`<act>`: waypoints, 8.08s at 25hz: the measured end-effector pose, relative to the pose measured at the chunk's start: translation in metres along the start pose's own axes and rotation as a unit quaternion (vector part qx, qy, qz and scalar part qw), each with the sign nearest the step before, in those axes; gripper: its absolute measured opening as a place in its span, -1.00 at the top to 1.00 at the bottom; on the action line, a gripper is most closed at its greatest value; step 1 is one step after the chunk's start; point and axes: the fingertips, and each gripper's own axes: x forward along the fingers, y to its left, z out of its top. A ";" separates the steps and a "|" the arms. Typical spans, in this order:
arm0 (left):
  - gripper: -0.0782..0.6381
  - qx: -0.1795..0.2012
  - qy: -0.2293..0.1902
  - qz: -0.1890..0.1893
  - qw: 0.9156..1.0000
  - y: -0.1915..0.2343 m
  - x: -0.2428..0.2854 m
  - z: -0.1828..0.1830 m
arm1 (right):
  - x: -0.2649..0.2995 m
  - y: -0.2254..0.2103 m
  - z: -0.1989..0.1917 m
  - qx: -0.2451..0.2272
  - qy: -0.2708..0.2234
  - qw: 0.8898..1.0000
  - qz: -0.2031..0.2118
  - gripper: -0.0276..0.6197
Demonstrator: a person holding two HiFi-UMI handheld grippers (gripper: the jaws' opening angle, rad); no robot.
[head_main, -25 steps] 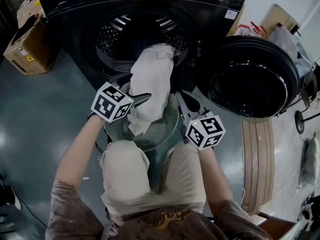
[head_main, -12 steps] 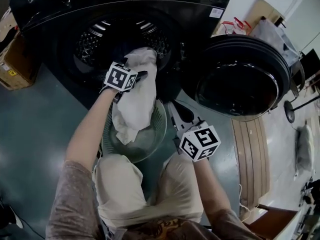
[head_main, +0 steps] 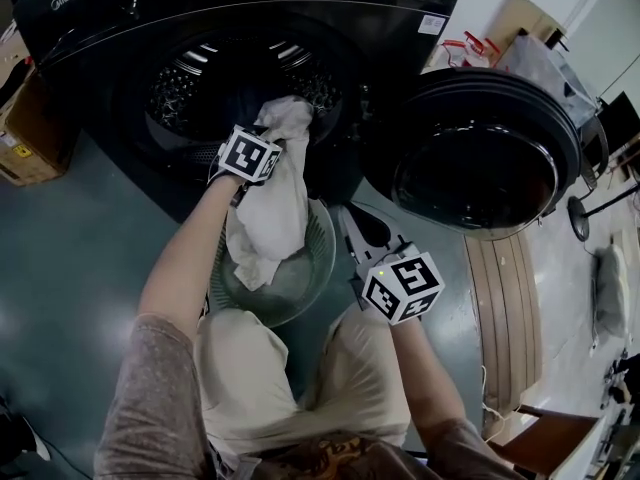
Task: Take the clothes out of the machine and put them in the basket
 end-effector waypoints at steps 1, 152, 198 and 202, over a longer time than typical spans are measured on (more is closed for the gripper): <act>0.44 -0.002 0.000 -0.005 1.000 -0.002 -0.004 0.000 | 0.000 0.000 0.000 0.000 0.001 1.000 0.001 0.92; -0.03 0.008 -0.018 0.086 0.996 -0.006 -0.140 -0.024 | 0.038 0.001 -0.052 0.025 -0.010 0.999 0.042 0.92; 0.64 -0.021 0.024 -0.080 0.996 -0.141 -0.230 -0.034 | 0.059 -0.009 -0.074 0.019 0.010 0.999 0.030 0.92; 0.58 -0.008 0.008 -0.052 0.999 -0.135 -0.227 -0.033 | 0.058 -0.008 -0.076 0.015 0.014 0.999 0.032 0.92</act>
